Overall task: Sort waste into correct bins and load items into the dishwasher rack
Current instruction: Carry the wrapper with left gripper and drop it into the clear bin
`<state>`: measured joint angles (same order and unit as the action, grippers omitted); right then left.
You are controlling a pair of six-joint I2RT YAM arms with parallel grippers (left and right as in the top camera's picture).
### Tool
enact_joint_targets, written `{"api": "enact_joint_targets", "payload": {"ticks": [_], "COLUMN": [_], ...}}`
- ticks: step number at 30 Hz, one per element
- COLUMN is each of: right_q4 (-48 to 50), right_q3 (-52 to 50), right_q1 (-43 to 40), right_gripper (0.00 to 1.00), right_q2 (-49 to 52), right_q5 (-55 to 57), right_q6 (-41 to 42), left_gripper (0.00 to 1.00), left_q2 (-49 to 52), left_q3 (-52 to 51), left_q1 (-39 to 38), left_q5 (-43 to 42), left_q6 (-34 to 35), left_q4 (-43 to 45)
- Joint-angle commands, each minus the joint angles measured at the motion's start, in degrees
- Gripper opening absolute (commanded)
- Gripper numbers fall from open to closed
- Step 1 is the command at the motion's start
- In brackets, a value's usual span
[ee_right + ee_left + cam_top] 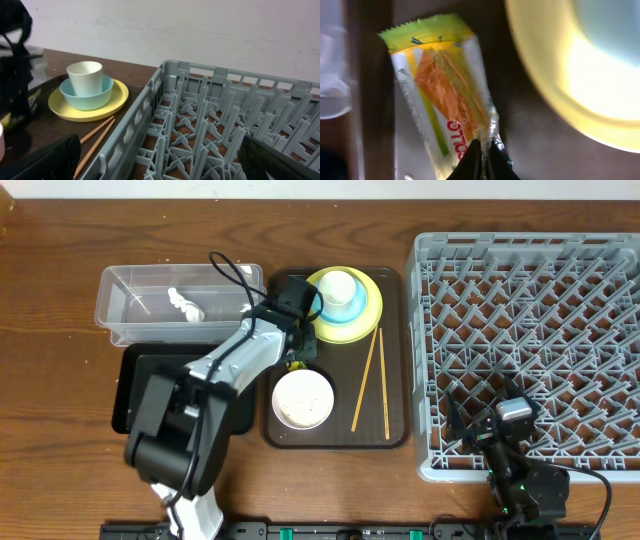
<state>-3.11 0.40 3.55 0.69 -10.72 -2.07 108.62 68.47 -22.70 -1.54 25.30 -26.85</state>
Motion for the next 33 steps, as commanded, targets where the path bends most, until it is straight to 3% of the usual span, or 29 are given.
{"api": "enact_joint_targets", "payload": {"ticks": [1, 8, 14, 19, 33], "right_q4": [-0.15, -0.15, -0.15, -0.15, -0.15], "right_q3": [-0.09, -0.09, -0.09, -0.09, -0.09], "right_q1": [-0.76, -0.76, -0.74, -0.76, -0.76], "right_gripper": [0.99, 0.99, 0.99, 0.99, 0.99], "right_q2": [-0.26, -0.26, -0.26, -0.26, -0.26], "right_q5": [-0.24, -0.24, -0.24, -0.24, -0.24], "right_q6": [0.74, 0.74, 0.74, 0.74, 0.74], "left_gripper": [0.06, 0.06, 0.06, 0.06, 0.06], "left_q2": [-7.3, -18.88, -24.5, -23.52, -13.66], "left_q3": [0.79, 0.79, 0.76, 0.76, 0.76], "left_q1": [0.0, 0.31, 2.1, 5.38, 14.8], "left_q5": [0.09, 2.05, 13.57, 20.33, 20.26], "left_q6": [-0.35, -0.35, -0.33, -0.33, -0.33], "left_q4": [-0.33, -0.46, 0.5, 2.45, 9.27]}}
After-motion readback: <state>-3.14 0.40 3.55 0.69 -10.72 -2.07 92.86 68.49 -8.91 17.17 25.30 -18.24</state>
